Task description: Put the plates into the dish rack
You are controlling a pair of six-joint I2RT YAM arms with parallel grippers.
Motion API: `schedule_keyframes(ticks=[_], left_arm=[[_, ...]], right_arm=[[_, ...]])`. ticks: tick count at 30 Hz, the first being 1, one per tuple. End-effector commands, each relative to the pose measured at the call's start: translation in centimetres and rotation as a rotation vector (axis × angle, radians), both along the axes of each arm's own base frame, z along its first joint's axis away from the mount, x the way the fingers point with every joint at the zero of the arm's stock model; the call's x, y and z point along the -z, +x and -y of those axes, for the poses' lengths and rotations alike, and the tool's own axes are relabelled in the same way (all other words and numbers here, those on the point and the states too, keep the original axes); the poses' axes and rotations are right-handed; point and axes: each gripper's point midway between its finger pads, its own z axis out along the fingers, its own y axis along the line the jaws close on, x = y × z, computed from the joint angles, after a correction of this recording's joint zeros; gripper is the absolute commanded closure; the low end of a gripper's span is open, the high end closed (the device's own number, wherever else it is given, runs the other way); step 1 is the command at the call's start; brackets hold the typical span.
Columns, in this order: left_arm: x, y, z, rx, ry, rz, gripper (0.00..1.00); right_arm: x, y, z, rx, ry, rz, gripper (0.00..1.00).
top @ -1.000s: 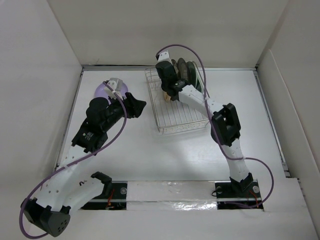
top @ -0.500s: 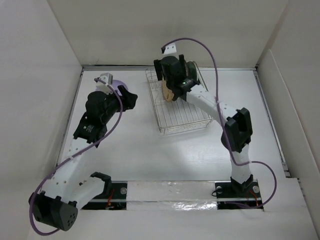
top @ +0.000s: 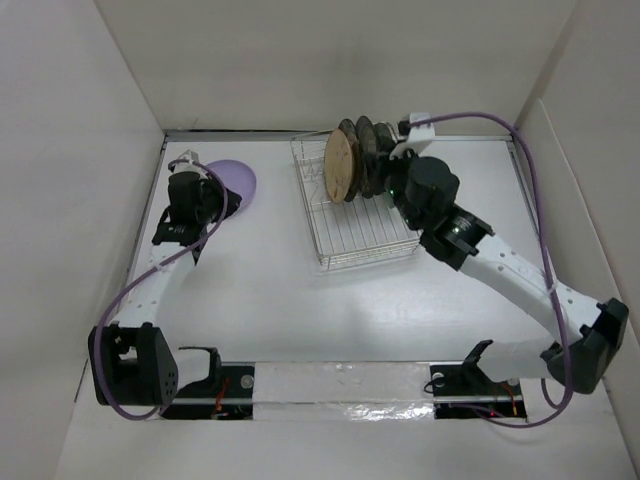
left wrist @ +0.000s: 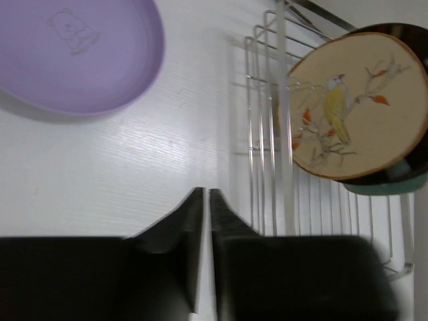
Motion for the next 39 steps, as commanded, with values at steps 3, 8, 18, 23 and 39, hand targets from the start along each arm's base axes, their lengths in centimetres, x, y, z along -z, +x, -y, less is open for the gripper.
schedule_keyframes(ticks=[3, 8, 18, 23, 39], left_arm=[[0.0, 2.6, -4.5, -0.219, 0.003, 0.02, 0.63], [2.1, 5.2, -9.7, -0.41, 0.108, -0.052, 0.35], [10.0, 8.8, -16.4, -0.514, 0.197, -0.283, 0.42], [11.3, 10.8, -16.9, -0.518, 0.212, -0.299, 0.45], [17.1, 12.4, -16.1, -0.471, 0.226, -0.414, 0.72]], right_arm=[[4.8, -3.8, 0.3, -0.083, 0.131, -0.057, 1.0], [6.1, -5.7, 2.7, -0.064, 0.148, -0.055, 1.0], [7.0, -7.0, 4.2, -0.07, 0.094, -0.05, 1.0], [7.5, -7.4, 4.1, -0.091, 0.096, -0.054, 0.99], [8.9, -6.0, 3.4, -0.091, 0.087, -0.082, 0.92]])
